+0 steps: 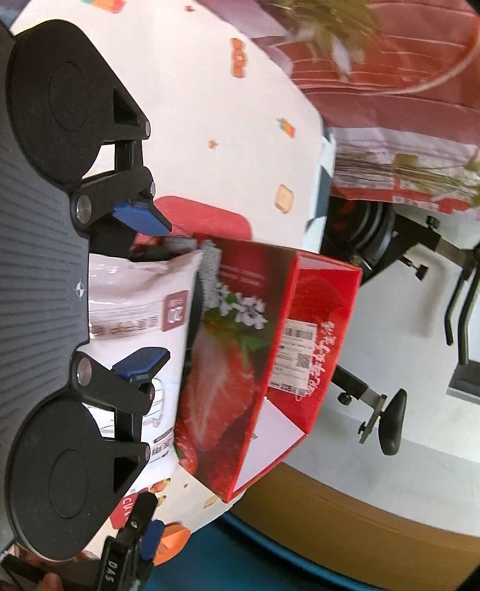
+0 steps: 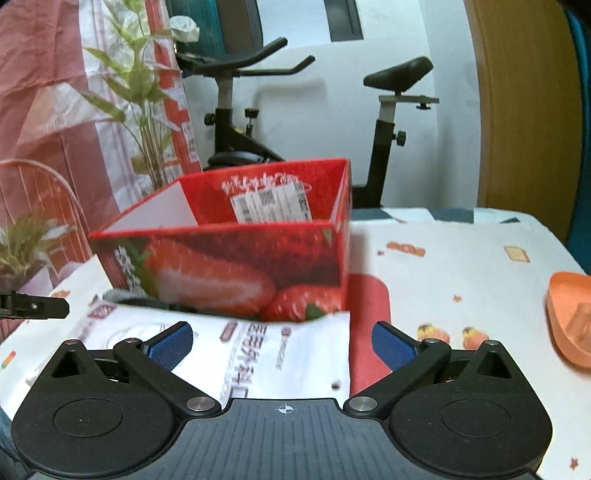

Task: Organize soft objects
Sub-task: 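Move the right gripper to the white mask packet and grasp its edge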

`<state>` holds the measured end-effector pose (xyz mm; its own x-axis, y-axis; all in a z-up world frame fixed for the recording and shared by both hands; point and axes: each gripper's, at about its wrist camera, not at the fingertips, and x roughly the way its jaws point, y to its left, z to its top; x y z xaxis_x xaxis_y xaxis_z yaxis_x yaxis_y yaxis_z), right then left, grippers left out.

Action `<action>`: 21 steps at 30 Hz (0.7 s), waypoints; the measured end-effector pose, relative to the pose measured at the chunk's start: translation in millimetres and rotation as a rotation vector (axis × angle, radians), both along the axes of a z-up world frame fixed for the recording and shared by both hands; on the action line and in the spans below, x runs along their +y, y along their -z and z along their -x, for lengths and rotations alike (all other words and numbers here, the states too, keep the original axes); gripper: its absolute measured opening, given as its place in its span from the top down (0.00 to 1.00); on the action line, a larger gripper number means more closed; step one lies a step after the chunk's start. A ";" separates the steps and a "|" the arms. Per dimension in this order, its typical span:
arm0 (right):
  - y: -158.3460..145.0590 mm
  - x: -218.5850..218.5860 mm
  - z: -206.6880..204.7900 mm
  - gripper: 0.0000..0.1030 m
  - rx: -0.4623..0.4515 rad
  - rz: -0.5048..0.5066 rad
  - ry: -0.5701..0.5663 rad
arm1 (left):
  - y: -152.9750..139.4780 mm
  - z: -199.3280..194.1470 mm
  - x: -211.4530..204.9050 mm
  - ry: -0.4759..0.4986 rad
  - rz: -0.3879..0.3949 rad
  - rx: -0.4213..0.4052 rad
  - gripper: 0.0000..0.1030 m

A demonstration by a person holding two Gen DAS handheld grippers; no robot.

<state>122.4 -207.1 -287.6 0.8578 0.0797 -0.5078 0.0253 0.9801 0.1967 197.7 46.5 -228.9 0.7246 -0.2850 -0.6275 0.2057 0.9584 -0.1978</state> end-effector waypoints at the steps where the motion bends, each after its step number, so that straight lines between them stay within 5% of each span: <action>1: 2.1 1.1 0.2 0.02 0.007 -0.002 -0.001 | 1.8 0.9 1.0 -0.004 0.006 0.011 0.34; 8: 11.6 4.5 1.2 0.05 0.038 0.001 -0.010 | 15.4 8.9 2.2 -0.017 0.026 0.043 0.48; 21: 25.5 -0.6 -3.4 0.15 0.090 -0.053 -0.016 | 29.1 9.2 3.1 -0.016 0.056 0.079 0.49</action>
<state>125.8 -207.7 -313.1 0.8070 0.1220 -0.5778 0.0297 0.9688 0.2460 188.5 49.7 -258.0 0.6782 -0.3099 -0.6663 0.1717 0.9484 -0.2664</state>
